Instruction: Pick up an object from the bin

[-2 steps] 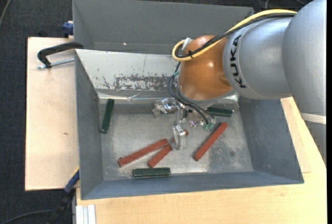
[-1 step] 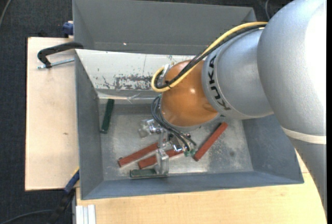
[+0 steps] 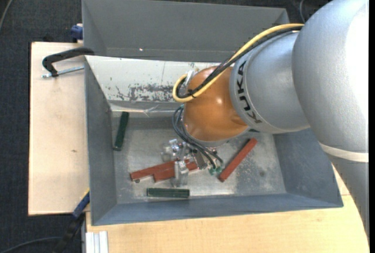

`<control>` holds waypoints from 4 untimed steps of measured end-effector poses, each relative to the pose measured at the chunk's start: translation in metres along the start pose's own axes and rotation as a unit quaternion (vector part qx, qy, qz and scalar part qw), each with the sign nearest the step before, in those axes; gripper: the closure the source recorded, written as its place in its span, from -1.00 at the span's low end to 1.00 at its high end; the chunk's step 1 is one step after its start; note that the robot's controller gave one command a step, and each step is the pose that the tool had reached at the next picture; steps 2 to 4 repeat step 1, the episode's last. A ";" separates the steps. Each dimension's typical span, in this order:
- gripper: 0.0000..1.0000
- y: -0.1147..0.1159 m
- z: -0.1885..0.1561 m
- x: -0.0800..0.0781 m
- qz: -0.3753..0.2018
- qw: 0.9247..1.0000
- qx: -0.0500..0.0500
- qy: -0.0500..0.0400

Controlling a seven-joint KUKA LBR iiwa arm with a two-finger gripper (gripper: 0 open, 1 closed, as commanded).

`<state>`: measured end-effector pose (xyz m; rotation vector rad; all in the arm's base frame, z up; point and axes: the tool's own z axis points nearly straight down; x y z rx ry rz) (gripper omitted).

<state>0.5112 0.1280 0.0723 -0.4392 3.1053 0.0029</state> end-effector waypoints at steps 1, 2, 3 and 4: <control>1.00 -0.013 -0.182 -0.011 0.022 1.000 0.001 -0.005; 1.00 -0.013 -0.182 -0.011 0.022 1.000 0.001 -0.005; 1.00 -0.013 -0.182 -0.011 0.022 1.000 0.001 -0.005; 1.00 -0.013 -0.182 -0.011 0.022 1.000 0.001 -0.005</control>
Offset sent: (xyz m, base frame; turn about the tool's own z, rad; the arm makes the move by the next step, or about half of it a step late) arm 0.0102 -0.0111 0.1758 0.0446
